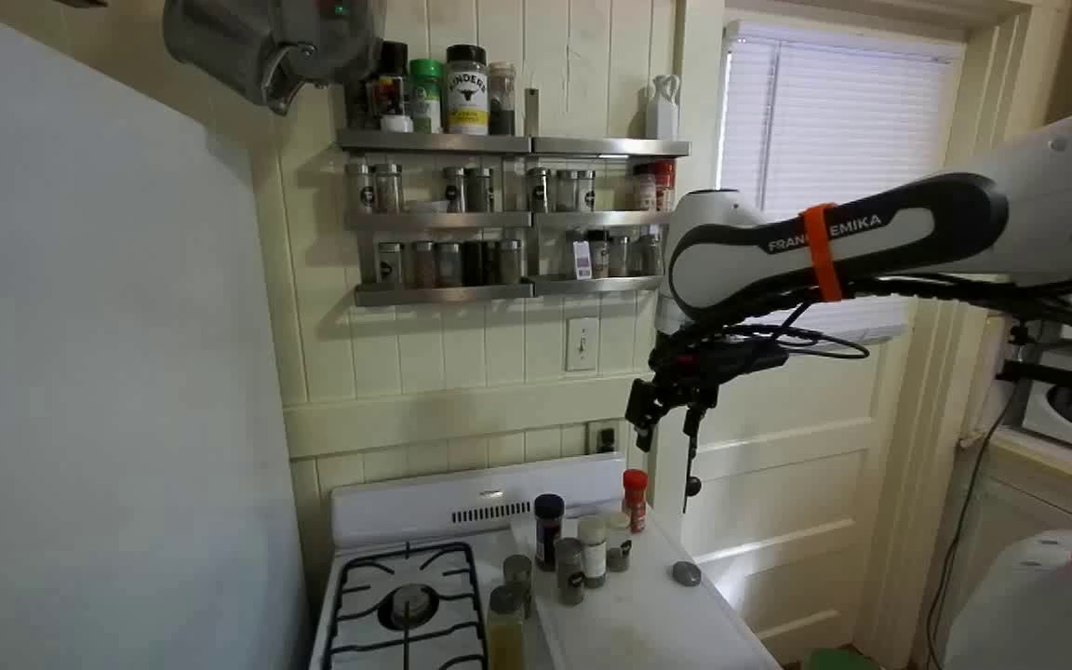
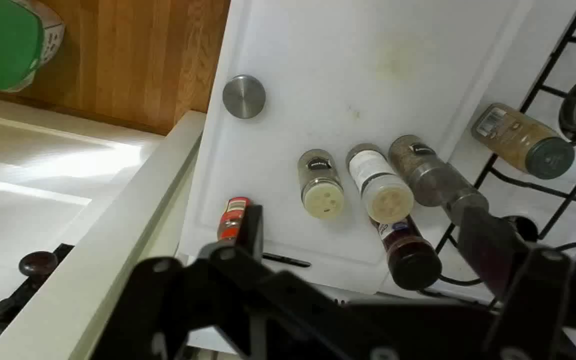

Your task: Cover the salt cellar

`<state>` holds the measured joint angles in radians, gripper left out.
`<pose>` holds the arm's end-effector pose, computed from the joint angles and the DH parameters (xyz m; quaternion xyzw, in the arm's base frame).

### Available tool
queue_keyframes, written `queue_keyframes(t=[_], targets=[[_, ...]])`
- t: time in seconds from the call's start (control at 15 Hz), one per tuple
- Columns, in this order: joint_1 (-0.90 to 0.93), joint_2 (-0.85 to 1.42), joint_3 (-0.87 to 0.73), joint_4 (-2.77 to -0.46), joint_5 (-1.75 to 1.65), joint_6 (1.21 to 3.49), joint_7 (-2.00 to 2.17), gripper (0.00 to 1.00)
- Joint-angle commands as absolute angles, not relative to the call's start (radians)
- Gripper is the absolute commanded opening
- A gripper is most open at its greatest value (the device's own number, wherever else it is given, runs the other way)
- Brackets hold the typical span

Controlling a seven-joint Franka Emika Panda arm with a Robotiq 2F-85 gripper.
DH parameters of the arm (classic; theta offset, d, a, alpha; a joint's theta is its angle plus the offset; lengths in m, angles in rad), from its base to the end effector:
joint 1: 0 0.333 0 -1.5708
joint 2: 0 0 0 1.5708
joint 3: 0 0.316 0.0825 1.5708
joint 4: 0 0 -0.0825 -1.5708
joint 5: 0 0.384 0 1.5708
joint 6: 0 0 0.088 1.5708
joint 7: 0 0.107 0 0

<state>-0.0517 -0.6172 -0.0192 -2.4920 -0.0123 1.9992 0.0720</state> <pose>0.3751 -0.0280 0.5069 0.9958 -0.0676 0.0621 0.0000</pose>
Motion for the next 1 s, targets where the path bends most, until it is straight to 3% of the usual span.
queue_keyframes(t=[0.0,0.93], targets=[[-0.053,-0.617,-0.018,-2.489,-0.011,1.996,0.071,1.00],[-0.076,-0.581,-0.035,-2.607,-0.098,1.998,-0.002,1.00]])
